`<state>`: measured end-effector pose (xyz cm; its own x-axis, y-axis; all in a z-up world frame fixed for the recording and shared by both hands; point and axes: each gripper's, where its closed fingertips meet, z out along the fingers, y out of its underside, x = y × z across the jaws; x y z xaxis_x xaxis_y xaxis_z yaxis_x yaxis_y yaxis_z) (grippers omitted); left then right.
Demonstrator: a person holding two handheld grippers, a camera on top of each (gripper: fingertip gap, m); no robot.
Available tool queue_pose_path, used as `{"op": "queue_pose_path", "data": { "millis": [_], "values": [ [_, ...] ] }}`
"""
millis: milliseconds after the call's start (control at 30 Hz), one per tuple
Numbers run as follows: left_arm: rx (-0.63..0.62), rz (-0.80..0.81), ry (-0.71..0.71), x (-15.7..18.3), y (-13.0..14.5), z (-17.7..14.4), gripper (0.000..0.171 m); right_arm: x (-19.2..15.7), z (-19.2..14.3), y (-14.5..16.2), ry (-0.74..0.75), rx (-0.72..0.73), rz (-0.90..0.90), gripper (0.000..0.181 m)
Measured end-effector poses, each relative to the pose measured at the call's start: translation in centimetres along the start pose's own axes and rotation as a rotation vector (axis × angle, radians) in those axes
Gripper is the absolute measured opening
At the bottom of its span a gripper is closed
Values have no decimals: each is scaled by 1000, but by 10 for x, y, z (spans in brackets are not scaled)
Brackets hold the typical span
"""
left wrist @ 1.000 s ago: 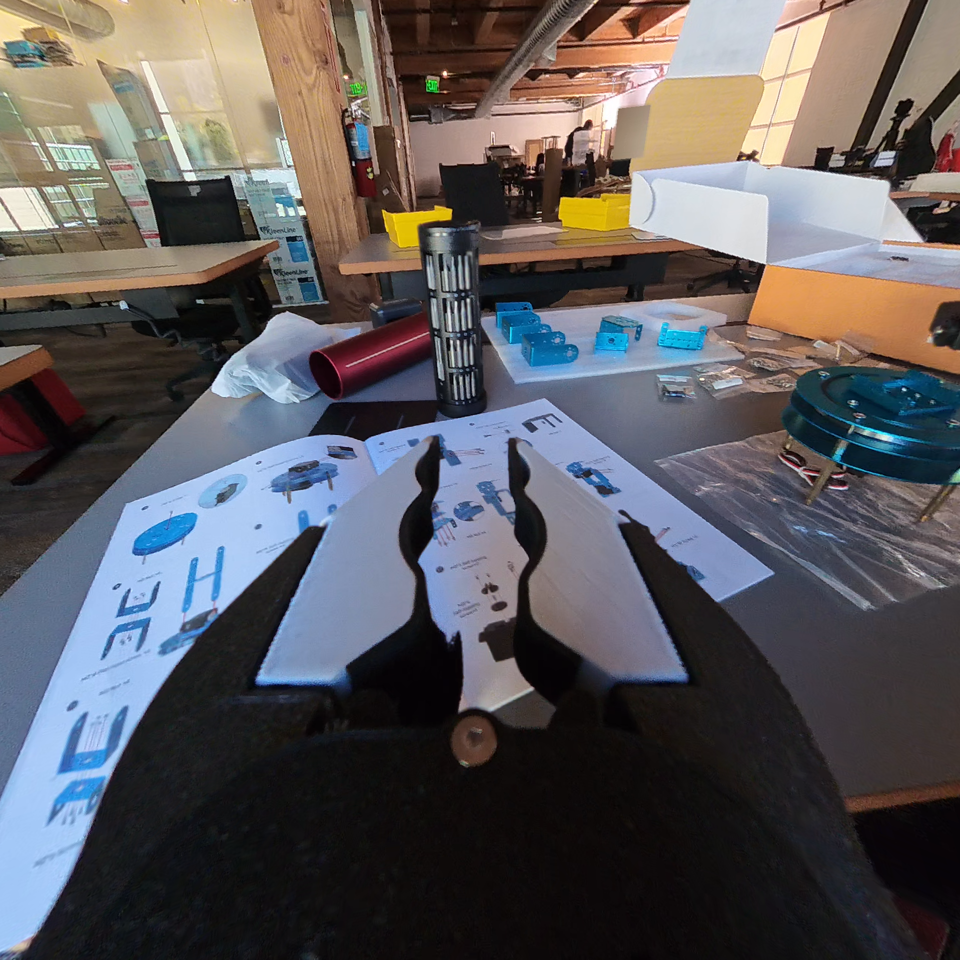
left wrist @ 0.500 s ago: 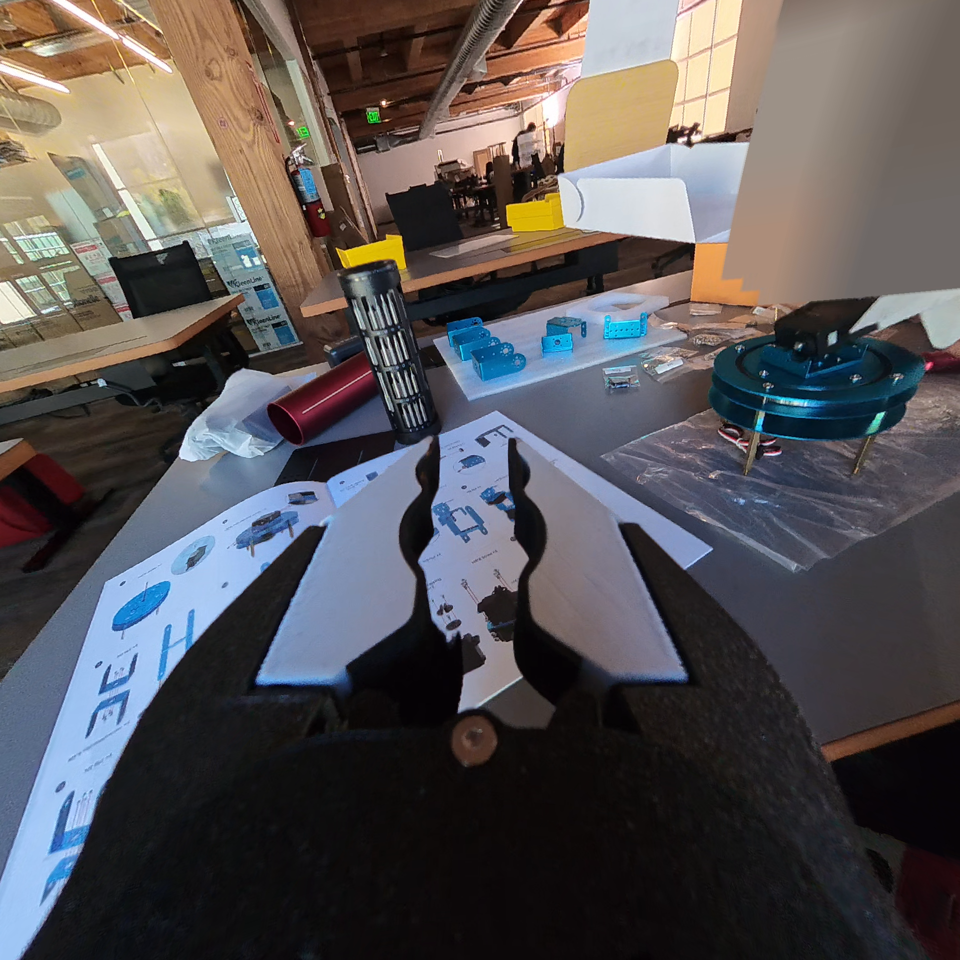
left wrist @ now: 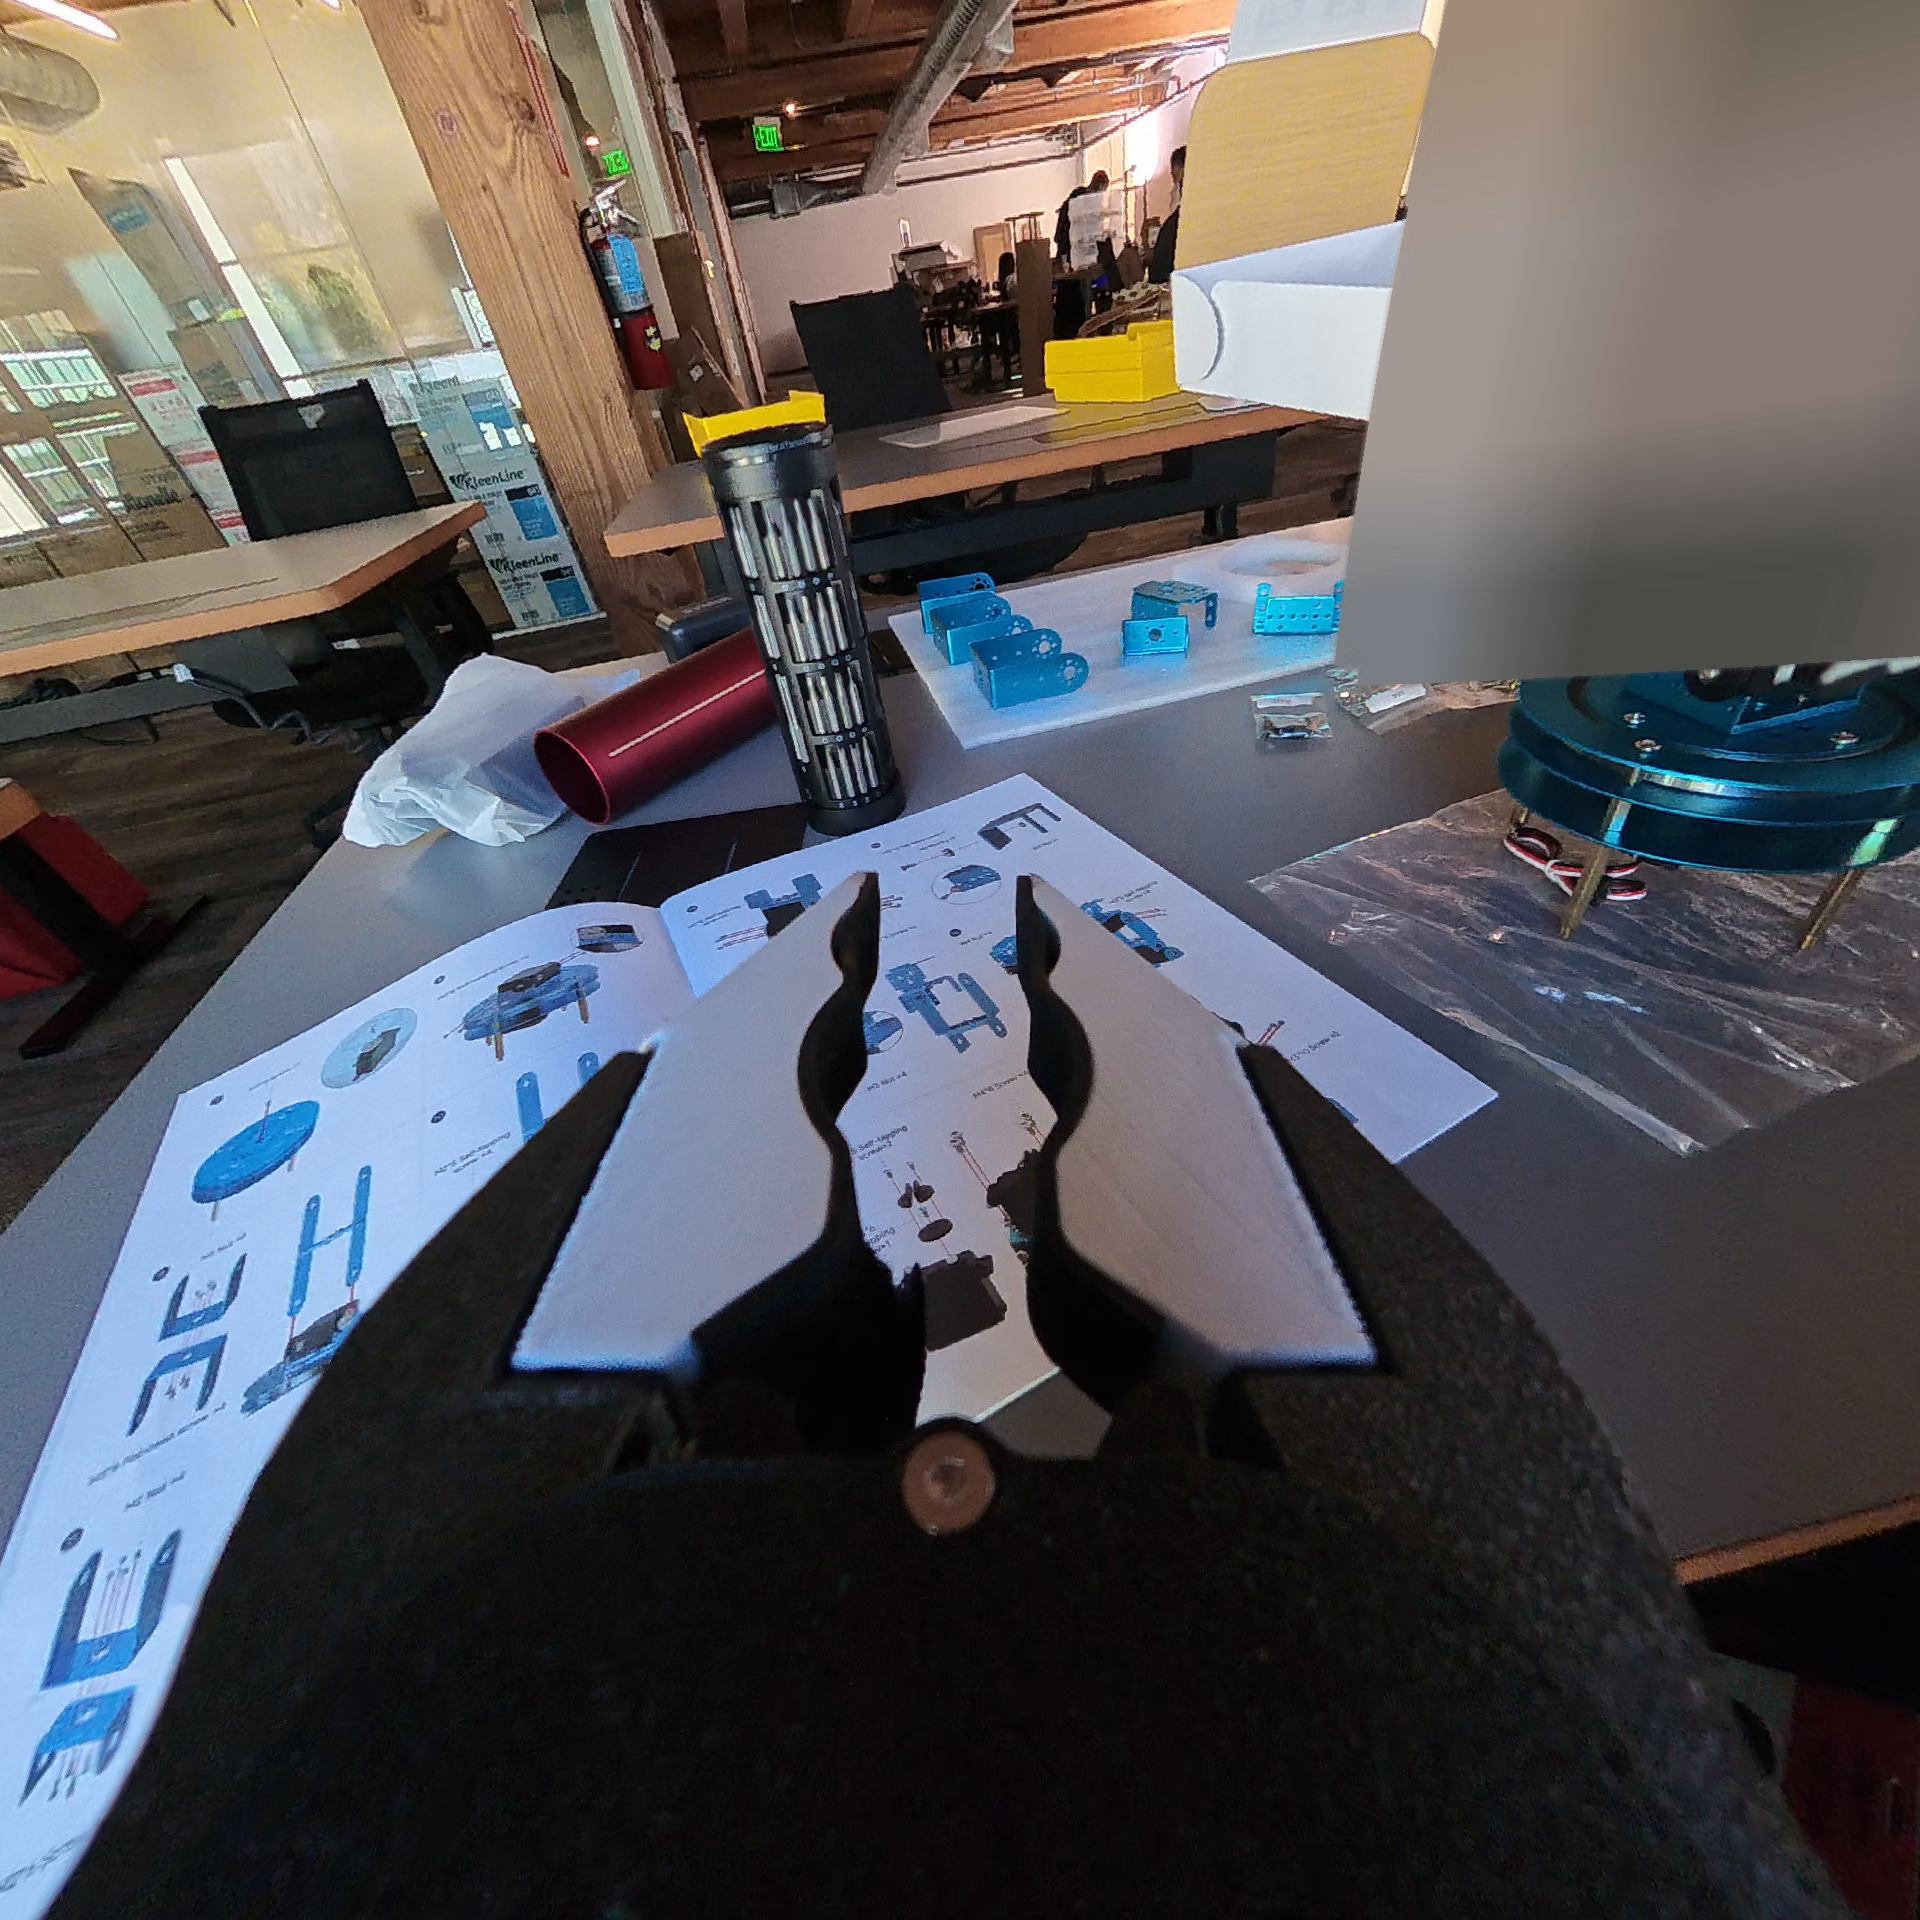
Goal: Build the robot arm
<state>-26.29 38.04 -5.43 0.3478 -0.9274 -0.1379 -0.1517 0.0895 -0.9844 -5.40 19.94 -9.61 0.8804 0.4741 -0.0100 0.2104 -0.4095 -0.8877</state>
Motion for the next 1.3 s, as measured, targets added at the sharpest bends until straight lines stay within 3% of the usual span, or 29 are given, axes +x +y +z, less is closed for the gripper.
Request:
{"op": "queue_pose_path", "data": {
  "millis": [33,167,367,700,833,900,967,1033,1167,1300],
  "values": [
    [0,-8,1,-1,1,1,25,1,1,6,5,-51,-10,44],
    [-12,-24,15,2,6,6,25,2,2,8,-9,-77,13,43],
    [-25,-9,16,6,8,9,25,3,-10,-11,-31,4,31,43],
    [-57,-32,65,19,10,17,25,0,-4,-1,-60,-59,62,42],
    [-160,-117,279,76,11,36,26,6,-20,-11,-34,30,103,52],
    [-200,-249,488,127,4,41,26,14,-34,-5,-41,51,176,62],
    [-241,-413,679,172,-6,43,38,26,-39,14,-60,25,303,79],
    [-303,-566,783,203,-6,49,45,36,-39,26,-111,37,466,78],
    [-443,-833,851,236,9,68,54,37,-32,27,-295,46,721,69],
    [-518,-893,825,248,22,85,53,27,-16,46,-332,-54,746,52]
  ]
}}
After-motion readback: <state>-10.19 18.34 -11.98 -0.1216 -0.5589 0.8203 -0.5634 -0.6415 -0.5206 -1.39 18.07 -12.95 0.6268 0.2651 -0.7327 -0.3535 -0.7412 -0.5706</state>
